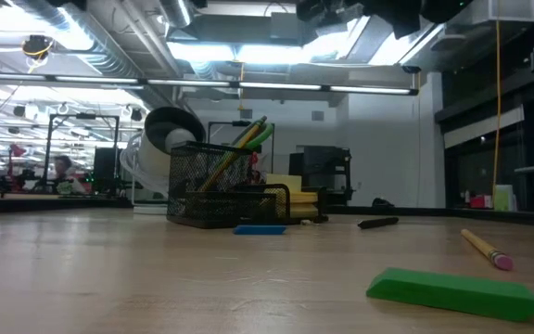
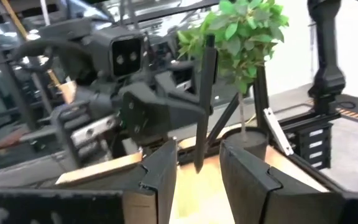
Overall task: Pick and place office supplies into organizer
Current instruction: Put the black pen into the black desk organizer
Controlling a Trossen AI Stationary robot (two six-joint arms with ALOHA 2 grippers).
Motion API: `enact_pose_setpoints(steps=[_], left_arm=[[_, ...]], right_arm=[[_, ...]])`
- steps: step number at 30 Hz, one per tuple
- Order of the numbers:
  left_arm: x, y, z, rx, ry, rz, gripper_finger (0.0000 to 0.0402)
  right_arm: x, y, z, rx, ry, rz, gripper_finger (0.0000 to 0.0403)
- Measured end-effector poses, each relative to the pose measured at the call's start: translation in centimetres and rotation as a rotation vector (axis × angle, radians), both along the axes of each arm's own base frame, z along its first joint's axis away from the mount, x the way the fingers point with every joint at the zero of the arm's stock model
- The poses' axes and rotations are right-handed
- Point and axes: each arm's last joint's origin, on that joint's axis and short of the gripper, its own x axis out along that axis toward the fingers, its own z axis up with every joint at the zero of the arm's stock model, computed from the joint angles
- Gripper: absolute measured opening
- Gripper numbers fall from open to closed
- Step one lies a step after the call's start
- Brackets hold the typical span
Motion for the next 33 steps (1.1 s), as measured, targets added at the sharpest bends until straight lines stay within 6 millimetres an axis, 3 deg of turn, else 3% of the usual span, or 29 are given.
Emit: enact_pose_setpoints(steps=[5,16,33], left_arm=[[2.1,-0.3,0.5,0.027,-0.042,-0.078,0.0114],[5.4,-0.7,1.3,0.064,-0.068,-0.120,0.0112],[8.2,-0.9,1.9,0.060,-0.074,-0.224,0.0111]], right_arm=[[-0.2,0.1,0.1,-0.001,-0.013,0.078,0.0029],[-0.2,0.2,0.1,-0.012,-0.023,0.082,0.0029],[-0.2,0.2,0.1,-0.014,-0.025,0.082,0.0029]])
